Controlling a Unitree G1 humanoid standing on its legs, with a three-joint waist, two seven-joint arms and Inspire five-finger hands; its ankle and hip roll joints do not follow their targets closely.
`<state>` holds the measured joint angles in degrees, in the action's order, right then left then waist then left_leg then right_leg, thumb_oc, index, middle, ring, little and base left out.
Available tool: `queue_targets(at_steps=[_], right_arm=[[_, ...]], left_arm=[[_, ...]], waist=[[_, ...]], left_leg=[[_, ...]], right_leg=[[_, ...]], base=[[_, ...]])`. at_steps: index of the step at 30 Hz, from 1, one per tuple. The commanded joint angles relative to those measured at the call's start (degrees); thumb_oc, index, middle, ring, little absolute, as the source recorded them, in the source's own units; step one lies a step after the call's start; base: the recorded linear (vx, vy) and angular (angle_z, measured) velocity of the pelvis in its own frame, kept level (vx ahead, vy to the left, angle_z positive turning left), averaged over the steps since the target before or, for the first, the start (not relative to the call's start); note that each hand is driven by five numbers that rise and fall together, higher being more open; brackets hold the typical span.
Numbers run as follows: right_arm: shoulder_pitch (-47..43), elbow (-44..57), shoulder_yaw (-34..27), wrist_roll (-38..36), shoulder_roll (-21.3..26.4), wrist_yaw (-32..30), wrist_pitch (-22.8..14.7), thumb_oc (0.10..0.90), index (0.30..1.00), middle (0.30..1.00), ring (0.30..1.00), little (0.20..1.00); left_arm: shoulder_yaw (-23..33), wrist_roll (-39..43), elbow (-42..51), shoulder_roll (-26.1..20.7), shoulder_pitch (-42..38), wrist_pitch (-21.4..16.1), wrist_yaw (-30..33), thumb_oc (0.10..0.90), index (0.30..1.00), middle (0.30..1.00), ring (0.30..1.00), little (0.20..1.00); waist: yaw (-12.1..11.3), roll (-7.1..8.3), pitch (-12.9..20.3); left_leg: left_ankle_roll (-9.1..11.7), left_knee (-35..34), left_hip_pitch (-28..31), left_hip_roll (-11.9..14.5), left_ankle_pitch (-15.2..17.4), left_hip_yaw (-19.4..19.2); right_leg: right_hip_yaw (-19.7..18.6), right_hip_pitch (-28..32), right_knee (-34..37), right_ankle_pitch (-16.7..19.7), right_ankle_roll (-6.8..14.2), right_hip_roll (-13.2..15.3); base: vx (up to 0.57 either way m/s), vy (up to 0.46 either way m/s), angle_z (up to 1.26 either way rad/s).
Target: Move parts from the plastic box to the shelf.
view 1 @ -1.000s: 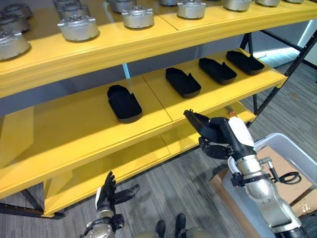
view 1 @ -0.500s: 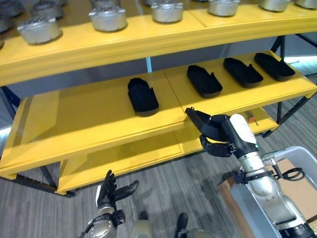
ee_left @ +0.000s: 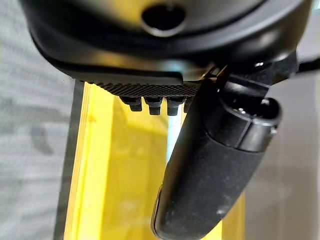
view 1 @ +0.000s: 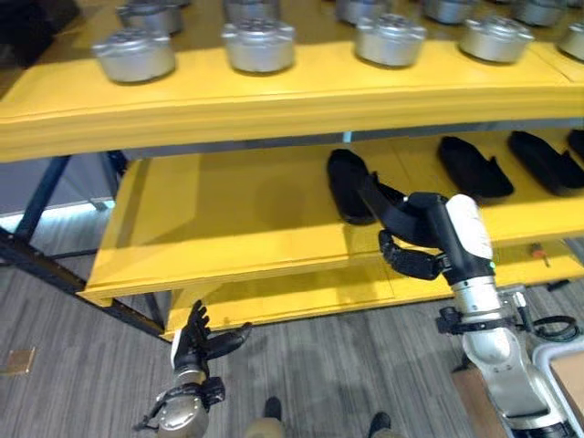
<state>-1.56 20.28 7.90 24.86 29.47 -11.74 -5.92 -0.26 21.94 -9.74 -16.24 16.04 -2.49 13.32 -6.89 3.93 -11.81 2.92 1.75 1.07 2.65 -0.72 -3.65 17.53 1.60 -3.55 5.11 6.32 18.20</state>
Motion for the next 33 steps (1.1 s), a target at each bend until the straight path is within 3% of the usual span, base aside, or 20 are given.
queue_targets(at_steps=[1, 8, 9, 11, 17, 25, 33], right_arm=[[-8.8, 4.5, -2.7, 2.9, 1.3, -4.9, -3.5, 0.4, 0.3, 0.3, 0.3, 0.3], [-12.9, 2.0, 1.2, 4.6, 1.5, -3.9, -2.8, 0.4, 0.3, 0.3, 0.3, 0.3], [-15.5, 0.8, 2.8, 6.8, 2.1, -3.7, -2.2, 0.4, 0.3, 0.3, 0.3, 0.3], [-15.7, 0.6, 2.9, 6.8, 2.1, -3.8, -2.2, 0.4, 0.3, 0.3, 0.3, 0.3], [-22.2, -4.2, 7.8, 8.9, 2.4, -3.0, -1.1, 0.4, 0.3, 0.3, 0.3, 0.3], [-27.2, -12.4, 12.6, 5.5, -0.6, -2.1, 0.6, 0.4, 0.3, 0.3, 0.3, 0.3], [-33.1, -20.9, 15.2, 3.8, -2.5, -4.3, 2.9, 0.4, 0.3, 0.3, 0.3, 0.3]], left_arm=[[-1.0, -1.8, 6.5, -1.4, 1.6, -4.1, 0.1, 0.9, 1.0, 1.0, 1.0, 1.0], [-0.8, -1.3, 6.5, -1.6, 2.6, -3.9, -0.2, 0.9, 1.0, 1.0, 1.0, 1.0], [-0.8, -1.0, 6.4, -1.9, 2.6, -4.0, -0.2, 0.9, 1.0, 1.0, 1.0, 1.0], [-0.7, -0.9, 6.4, -1.8, 2.6, -4.0, -0.2, 0.9, 1.0, 1.0, 1.0, 1.0], [-0.6, 0.0, 5.9, -2.6, 2.7, -3.9, -0.3, 0.9, 1.0, 1.0, 1.0, 1.0], [-2.0, 1.0, 6.1, -4.8, 1.9, -3.9, -1.1, 0.9, 1.0, 1.0, 1.0, 1.0], [-4.9, 2.7, 6.6, -7.6, -0.2, -4.6, -1.3, 0.9, 1.0, 1.0, 1.0, 1.0]], waist=[[0.5, 0.65, 6.4], [-2.3, 2.84, 7.1], [-3.8, 3.6, 7.1], [-3.6, 3.61, 7.1], [-7.0, 5.07, 7.0], [-10.7, 5.44, 3.8], [-13.5, 3.75, -1.2]], left_leg=[[-0.8, -0.9, -2.2, 2.8, -0.3, 0.2], [-1.6, -1.6, -2.6, 1.1, 0.0, 1.0], [-1.5, -1.8, -3.1, 0.8, -0.2, 1.7], [-1.5, -1.8, -3.2, 0.7, -0.3, 1.8], [-1.2, -3.5, -4.3, 0.1, -1.5, 4.0], [-0.9, -2.2, -8.2, -0.3, -2.3, 6.9], [-0.4, 0.4, -14.4, -0.4, -3.3, 9.0]], right_leg=[[-0.3, 4.0, -1.7, -3.2, 5.9, 1.4], [1.6, 5.1, -0.4, -1.3, 6.7, 2.5], [2.9, 5.7, 0.1, -0.8, 6.8, 2.4], [3.1, 5.8, 0.2, -0.7, 6.8, 2.4], [5.9, 6.4, 1.3, -0.1, 7.0, 2.3], [9.1, 5.9, 1.0, -0.6, 6.4, 1.4], [11.5, 3.2, 0.9, -0.3, 6.1, 1.3]], base=[[0.05, 0.091, 0.08], [0.04, 0.037, 0.07], [0.04, -0.002, 0.21], [0.02, -0.003, 0.31], [0.02, -0.01, 0.22], [-0.01, -0.027, 0.29], [-0.07, -0.02, 0.16]])
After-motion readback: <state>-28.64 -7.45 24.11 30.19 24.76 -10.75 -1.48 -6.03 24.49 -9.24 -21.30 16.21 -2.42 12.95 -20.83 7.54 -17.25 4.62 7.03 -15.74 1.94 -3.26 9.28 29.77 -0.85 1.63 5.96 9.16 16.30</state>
